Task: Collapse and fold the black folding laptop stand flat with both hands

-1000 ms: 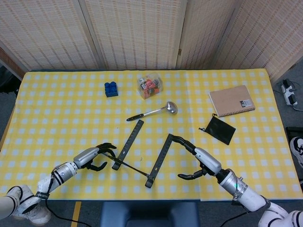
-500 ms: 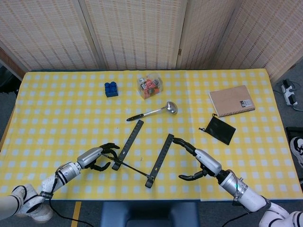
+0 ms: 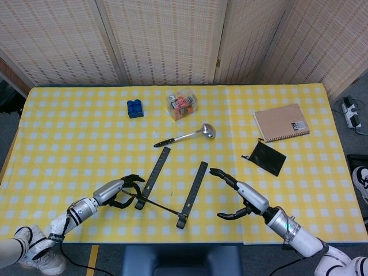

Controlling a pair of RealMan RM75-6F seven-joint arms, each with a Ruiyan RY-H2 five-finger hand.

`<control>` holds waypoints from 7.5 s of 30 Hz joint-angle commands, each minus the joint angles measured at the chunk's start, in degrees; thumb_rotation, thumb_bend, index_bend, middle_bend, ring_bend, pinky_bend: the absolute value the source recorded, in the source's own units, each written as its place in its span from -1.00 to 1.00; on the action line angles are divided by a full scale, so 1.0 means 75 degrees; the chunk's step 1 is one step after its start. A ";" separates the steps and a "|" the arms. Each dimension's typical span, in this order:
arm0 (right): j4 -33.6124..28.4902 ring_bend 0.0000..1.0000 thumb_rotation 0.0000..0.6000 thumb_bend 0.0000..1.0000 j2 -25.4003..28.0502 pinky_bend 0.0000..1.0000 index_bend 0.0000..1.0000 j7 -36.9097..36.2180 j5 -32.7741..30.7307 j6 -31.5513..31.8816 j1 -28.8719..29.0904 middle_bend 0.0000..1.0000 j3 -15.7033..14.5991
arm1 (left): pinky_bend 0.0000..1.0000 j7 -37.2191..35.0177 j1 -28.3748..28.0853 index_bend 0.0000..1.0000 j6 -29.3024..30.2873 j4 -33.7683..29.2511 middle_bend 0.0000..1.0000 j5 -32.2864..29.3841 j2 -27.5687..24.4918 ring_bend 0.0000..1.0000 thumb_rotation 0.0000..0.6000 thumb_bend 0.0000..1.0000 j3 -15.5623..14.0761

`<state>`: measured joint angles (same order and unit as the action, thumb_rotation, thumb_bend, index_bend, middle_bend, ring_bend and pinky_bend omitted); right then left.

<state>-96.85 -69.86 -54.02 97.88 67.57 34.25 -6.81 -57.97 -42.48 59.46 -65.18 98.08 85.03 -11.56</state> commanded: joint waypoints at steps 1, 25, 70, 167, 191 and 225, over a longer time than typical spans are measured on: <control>0.0013 -0.97 0.52 -0.49 -0.0011 -1.00 -1.00 -0.0017 -0.0004 -0.0006 -0.0013 -1.00 0.0010 | -0.77 0.0006 0.0007 -0.01 0.0009 0.0006 -0.60 0.0006 0.0006 -0.82 1.00 0.18 -0.0001; 0.0119 -0.98 0.60 -0.49 -0.0217 -1.00 -1.00 0.1229 0.0231 -0.0965 0.0149 -1.00 -0.0317 | -0.97 -0.0072 0.0371 -0.77 0.0352 -0.0452 -0.72 0.0001 -0.0581 -1.00 1.00 0.17 -0.0238; 0.0001 -0.99 1.00 -0.49 -0.3086 -1.00 -1.00 0.4237 -0.2841 -0.0426 -0.0424 -1.00 0.2041 | -1.00 0.0661 0.1335 -0.75 0.0949 -0.0991 -0.73 -0.0133 -0.1568 -1.00 1.00 0.17 -0.0104; 0.1592 0.91 1.00 -0.49 -0.3743 0.80 0.15 1.0836 -0.2790 -0.1537 0.1330 0.72 0.2125 | -0.74 0.6869 0.0101 -0.75 0.0615 0.3282 -0.71 -0.0348 0.1722 -0.80 1.00 -0.87 0.1420; 0.2297 0.91 1.00 -0.49 -0.4284 0.80 0.12 1.0836 -0.3057 -0.1899 0.1416 0.72 0.1786 | -0.92 0.5981 -0.0248 -0.77 0.0615 0.4636 -0.71 -0.0321 0.2891 -0.83 1.00 -0.90 0.1249; 0.3642 0.91 1.00 -0.49 -0.5369 0.80 0.12 1.0771 -0.2435 -0.1772 0.1592 0.72 0.1623 | -0.92 0.5871 -0.0168 -0.78 0.0772 0.4265 -0.71 -0.0376 0.2758 -0.86 1.00 -0.90 0.1082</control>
<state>-69.68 -109.96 26.85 79.46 54.19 46.10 5.27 -14.03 -43.73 65.25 -33.11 95.22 105.76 -3.41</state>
